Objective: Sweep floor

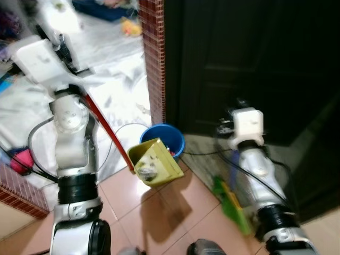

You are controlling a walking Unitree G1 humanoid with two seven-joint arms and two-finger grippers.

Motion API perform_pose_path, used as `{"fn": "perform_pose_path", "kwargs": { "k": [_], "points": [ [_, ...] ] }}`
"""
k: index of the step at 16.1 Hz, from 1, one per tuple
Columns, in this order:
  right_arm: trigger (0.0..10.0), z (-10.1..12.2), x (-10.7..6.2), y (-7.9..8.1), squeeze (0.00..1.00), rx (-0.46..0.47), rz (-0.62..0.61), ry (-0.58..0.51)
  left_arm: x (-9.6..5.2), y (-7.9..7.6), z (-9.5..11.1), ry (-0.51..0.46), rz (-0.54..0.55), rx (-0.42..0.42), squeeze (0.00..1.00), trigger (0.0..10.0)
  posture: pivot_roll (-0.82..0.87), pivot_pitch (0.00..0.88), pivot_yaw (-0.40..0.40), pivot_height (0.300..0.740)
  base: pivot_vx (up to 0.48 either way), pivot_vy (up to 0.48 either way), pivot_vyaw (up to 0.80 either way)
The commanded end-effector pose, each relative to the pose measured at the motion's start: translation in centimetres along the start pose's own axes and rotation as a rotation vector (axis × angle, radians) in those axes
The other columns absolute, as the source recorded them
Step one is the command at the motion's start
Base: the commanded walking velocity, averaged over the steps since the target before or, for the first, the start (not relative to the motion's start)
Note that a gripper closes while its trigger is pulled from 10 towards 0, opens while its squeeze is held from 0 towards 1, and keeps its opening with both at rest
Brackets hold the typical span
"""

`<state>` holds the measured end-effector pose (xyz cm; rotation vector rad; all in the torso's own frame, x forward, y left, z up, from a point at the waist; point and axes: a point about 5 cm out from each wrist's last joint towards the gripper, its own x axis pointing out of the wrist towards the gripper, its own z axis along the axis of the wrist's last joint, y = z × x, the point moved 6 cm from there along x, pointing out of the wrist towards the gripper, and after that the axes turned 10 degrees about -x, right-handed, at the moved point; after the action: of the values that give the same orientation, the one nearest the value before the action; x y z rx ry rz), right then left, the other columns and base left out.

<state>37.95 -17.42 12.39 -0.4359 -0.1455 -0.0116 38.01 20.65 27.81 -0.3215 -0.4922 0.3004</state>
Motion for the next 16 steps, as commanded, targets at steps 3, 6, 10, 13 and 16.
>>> {"fn": "perform_pose_path", "kwargs": {
  "k": [3,6,10,13,16],
  "points": [
    [10.0,1.5,0.6,0.7,0.00,-0.010,0.019,-0.048,0.7,0.1,3.0,-0.123,0.024,0.042,0.00,10.0,0.01,0.000,0.016,0.740,0.459,0.000,0.00],
    [10.0,1.5,0.5,0.7,0.00,-0.009,0.019,-0.047,0.9,0.5,3.7,-0.165,0.048,0.094,0.00,10.0,0.01,0.000,0.016,0.740,0.458,0.000,0.00],
    [10.0,1.5,0.5,0.7,0.00,-0.011,0.021,-0.047,0.9,0.2,3.5,-0.164,0.041,0.088,0.00,10.0,0.01,0.000,0.018,0.740,0.463,0.000,0.00],
    [10.0,1.5,0.5,0.7,0.00,-0.010,0.020,-0.049,0.8,0.0,3.2,-0.159,0.040,0.096,0.00,10.0,0.01,0.000,0.018,0.740,0.480,0.000,0.00],
    [10.0,1.5,0.6,0.7,0.00,-0.012,0.022,-0.050,0.7,0.2,3.9,-0.201,0.048,0.154,0.00,10.0,0.01,0.000,0.015,0.740,0.480,0.000,0.00]
  ]
}}
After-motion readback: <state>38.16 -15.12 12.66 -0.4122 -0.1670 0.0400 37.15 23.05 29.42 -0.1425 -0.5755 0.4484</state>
